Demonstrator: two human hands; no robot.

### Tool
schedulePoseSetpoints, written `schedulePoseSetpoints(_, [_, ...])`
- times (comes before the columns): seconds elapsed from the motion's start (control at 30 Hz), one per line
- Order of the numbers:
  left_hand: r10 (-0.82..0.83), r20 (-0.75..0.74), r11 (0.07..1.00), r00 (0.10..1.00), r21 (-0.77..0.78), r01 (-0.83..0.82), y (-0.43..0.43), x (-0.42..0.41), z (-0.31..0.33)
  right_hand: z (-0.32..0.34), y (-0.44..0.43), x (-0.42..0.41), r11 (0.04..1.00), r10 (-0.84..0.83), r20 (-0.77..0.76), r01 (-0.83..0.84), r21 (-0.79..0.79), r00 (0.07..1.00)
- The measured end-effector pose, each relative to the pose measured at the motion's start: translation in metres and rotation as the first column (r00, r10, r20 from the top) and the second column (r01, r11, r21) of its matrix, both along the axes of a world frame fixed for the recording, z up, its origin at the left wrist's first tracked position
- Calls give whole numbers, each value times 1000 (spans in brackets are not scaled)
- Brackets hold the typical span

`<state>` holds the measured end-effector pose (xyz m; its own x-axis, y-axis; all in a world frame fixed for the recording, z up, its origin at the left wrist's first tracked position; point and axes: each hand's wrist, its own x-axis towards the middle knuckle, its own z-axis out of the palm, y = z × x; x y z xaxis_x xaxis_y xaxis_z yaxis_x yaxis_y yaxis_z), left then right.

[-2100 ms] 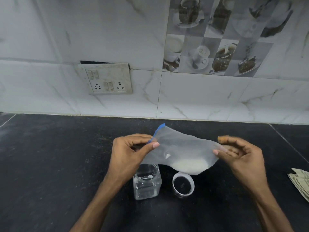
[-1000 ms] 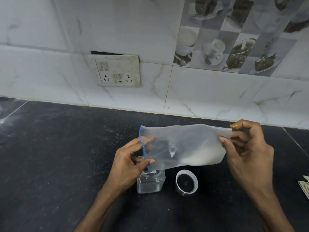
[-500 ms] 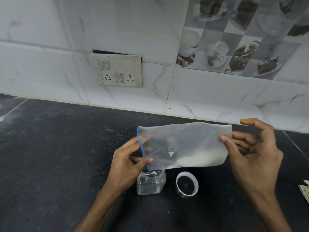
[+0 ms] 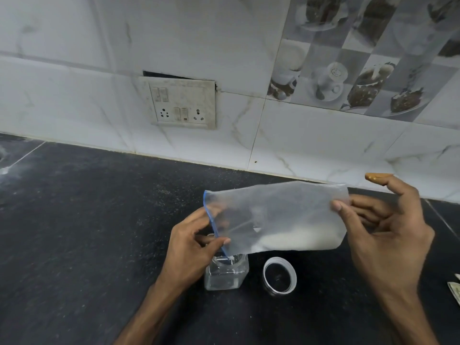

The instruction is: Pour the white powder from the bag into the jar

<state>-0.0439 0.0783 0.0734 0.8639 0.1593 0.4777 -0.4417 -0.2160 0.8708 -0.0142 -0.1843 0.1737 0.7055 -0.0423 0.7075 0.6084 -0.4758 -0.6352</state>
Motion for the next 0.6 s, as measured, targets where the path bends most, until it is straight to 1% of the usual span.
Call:
schedulePoseSetpoints(0.1, [-3, -15, 1000, 1000, -11, 3, 0, -1, -3, -1, 4, -1, 999, 16, -5, -17, -37, 1000])
schedulePoseSetpoints(0.3, [9, -118, 999, 993, -40, -14, 3, -2, -4, 1, 6, -2, 998, 28, 5, -27, -57, 1000])
schedulePoseSetpoints(0.6, [45, -126, 999, 991, -14, -47, 3, -3, -4, 3, 8, -2, 998, 25, 23, -24, -51, 999])
